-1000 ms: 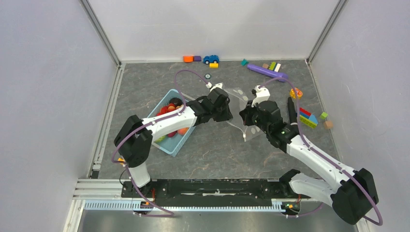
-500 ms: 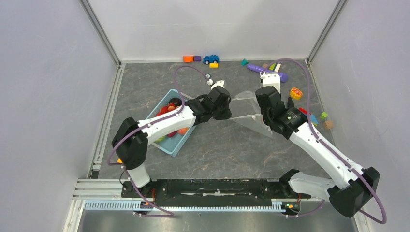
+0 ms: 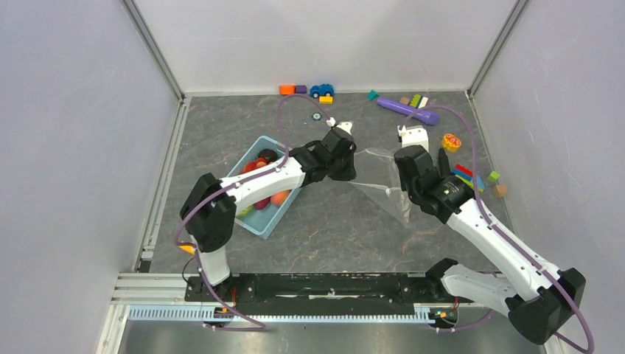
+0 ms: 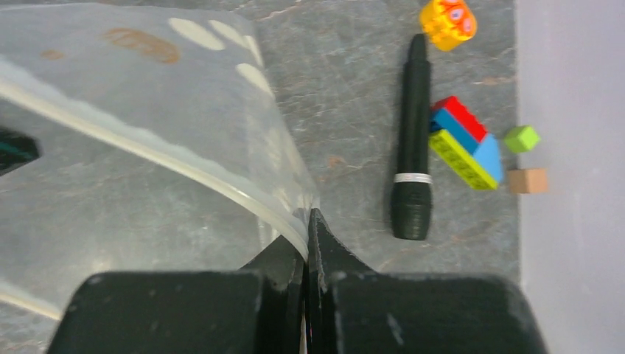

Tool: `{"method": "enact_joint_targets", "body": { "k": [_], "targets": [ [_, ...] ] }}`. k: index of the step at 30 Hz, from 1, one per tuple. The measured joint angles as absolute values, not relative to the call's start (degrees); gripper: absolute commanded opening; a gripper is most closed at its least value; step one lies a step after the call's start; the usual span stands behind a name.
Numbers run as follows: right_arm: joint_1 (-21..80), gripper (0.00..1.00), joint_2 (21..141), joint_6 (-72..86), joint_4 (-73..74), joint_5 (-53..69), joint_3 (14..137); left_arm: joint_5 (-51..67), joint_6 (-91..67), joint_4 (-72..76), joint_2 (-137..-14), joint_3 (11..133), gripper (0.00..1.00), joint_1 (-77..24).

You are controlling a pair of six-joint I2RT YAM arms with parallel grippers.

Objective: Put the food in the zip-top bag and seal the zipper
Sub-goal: Open the zipper of the food storage bag, then pick up the fake fruit from the bin.

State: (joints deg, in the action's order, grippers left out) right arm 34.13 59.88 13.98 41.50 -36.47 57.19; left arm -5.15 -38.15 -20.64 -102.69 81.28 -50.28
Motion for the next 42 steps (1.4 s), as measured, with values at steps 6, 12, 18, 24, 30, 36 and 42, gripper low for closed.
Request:
{"method": "enact_joint_targets", "body": {
  "k": [6, 12, 18, 24, 30, 36, 42],
  "targets": [
    [33.8, 0.00, 56.3, 15.9, 33.8, -30.0, 50.6, -0.7, -33.3, -20.4, -105.9, 82.2, 0.39, -49.5],
    [33.7, 0.00, 55.6, 17.8, 26.9, -27.3, 47.4, 5.7, -30.0, -16.9, -105.2, 81.3, 0.72, -49.3],
    [33.7, 0.00, 56.6, 20.3, 24.0, -27.0, 46.0, 11.6, -29.7, -14.1, -98.8, 75.5, 1.00, -49.3],
    [33.7, 0.00, 57.1, 21.6, 22.5, -27.2, 45.7, 13.0, -29.2, -13.3, -90.7, 71.8, 1.00, -49.3],
    [33.7, 0.00, 57.0, 21.6, 20.9, -27.3, 44.0, 0.8, -28.9, -20.8, -81.2, 69.5, 1.00, -49.2],
    [33.7, 0.00, 54.6, 19.2, 17.0, -26.3, 39.5, -15.1, -31.7, -32.6, -74.1, 66.4, 1.00, -45.7],
    [33.7, 0.00, 53.6, 16.8, 14.1, -25.1, 37.8, -17.8, -37.0, -38.8, -70.4, 57.3, 1.00, -32.2]
  ]
}}
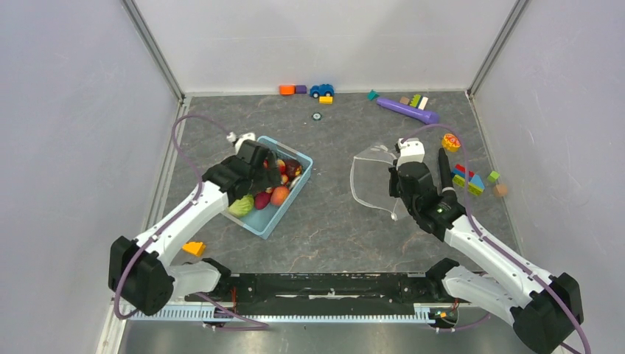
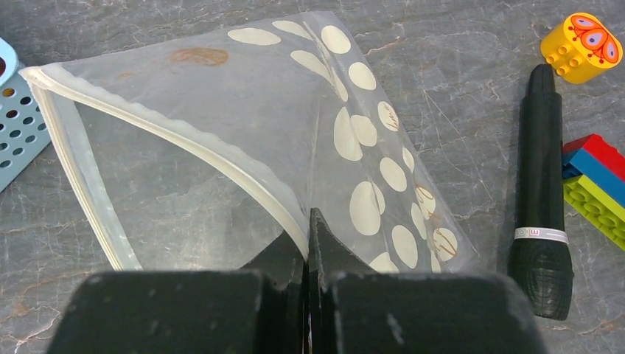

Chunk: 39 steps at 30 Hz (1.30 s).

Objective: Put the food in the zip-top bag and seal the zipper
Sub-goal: Pick up the fake fruit from the bin.

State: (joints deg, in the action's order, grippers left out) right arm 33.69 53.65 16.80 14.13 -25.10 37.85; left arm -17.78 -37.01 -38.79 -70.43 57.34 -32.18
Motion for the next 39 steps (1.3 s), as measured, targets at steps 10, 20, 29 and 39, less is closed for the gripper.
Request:
{"method": "enact_joint_targets", "body": {
  "k": [10, 20, 29, 39],
  "targets": [
    [33.7, 0.00, 55.6, 15.3, 13.4, -24.1, 37.6, -11.2, -38.1, -30.5, -65.7, 45.9, 1.00, -22.1],
    [33.7, 0.00, 55.9, 14.8, 13.4, -23.9, 37.7, -10.5, -38.1, -23.0, -71.7, 45.9, 0.97, -21.1],
    [33.7, 0.00, 55.7, 14.7, 13.4, -24.0, 37.7, -12.4, -37.9, -17.4, -77.2, 45.8, 0.85, -20.2],
    [33.7, 0.00, 55.5, 14.7, 13.5, -24.0, 37.7, -13.5, -37.4, -15.2, -80.1, 46.2, 0.40, -20.0]
  ]
}}
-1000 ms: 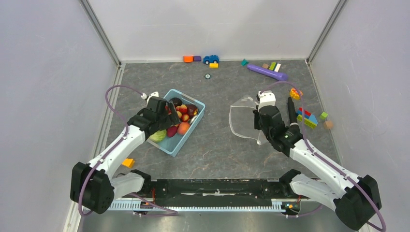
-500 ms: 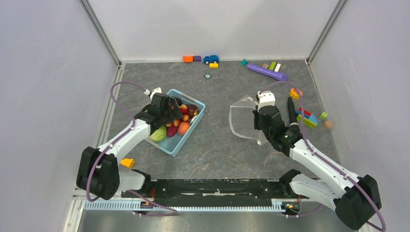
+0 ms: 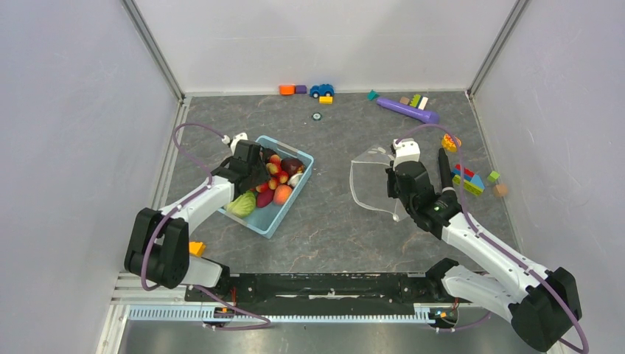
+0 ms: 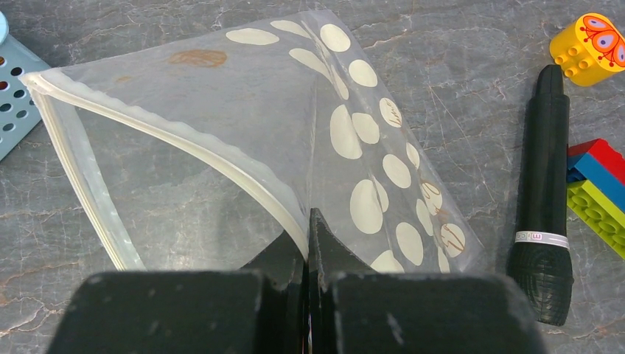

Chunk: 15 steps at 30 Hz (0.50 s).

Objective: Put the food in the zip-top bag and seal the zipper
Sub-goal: Pick up the fake fruit from the bin.

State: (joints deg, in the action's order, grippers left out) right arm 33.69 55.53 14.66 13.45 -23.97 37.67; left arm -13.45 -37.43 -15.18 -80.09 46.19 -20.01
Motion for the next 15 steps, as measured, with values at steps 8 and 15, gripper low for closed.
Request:
{"method": "enact_joint_targets", "body": {
  "k": [8, 15],
  "targets": [
    [33.7, 0.00, 55.2, 14.7, 13.6, -24.0, 37.7, -13.3, -37.0, -15.0, -79.8, 46.3, 0.02, -20.0],
    [33.7, 0.00, 55.2, 14.7, 13.8, -23.9, 37.7, -11.3, -37.0, -18.0, -75.9, 46.3, 0.02, -20.0]
  ]
}}
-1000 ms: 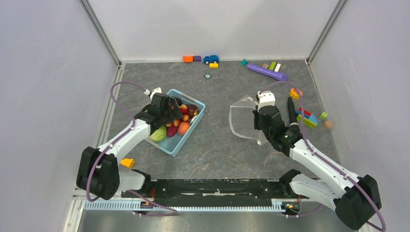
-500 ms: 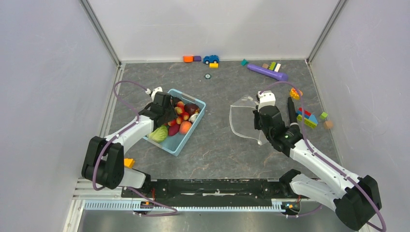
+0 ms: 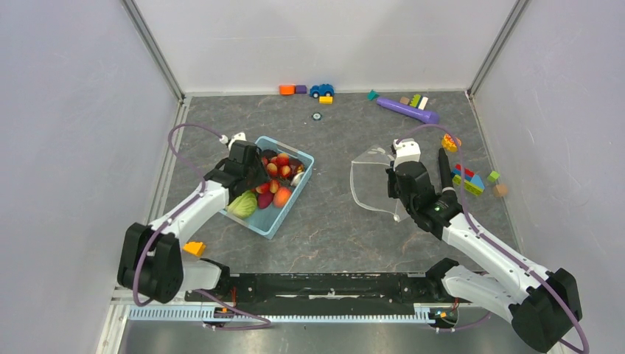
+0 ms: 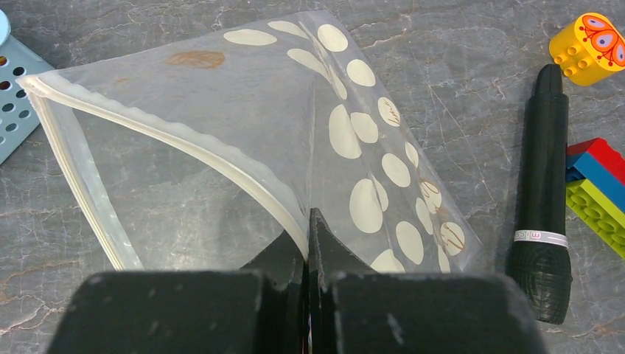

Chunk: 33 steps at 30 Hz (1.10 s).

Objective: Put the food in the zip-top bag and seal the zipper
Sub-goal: Pick up the fake fruit from the bin.

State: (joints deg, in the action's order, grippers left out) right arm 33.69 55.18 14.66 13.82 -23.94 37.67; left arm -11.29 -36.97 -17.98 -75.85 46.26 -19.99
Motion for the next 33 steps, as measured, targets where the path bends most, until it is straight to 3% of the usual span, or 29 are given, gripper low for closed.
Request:
{"method": "enact_joint_targets", "body": {
  "k": [22, 33],
  "targets": [
    [33.7, 0.00, 54.6, 14.7, 13.8, -22.5, 37.7, -5.9, -36.9, -32.4, -60.1, 50.8, 0.02, -20.0],
    [33.7, 0.00, 54.6, 14.7, 13.8, -21.5, 37.7, -2.4, -36.4, -32.6, -60.9, 51.1, 0.04, -20.0]
  ]
}}
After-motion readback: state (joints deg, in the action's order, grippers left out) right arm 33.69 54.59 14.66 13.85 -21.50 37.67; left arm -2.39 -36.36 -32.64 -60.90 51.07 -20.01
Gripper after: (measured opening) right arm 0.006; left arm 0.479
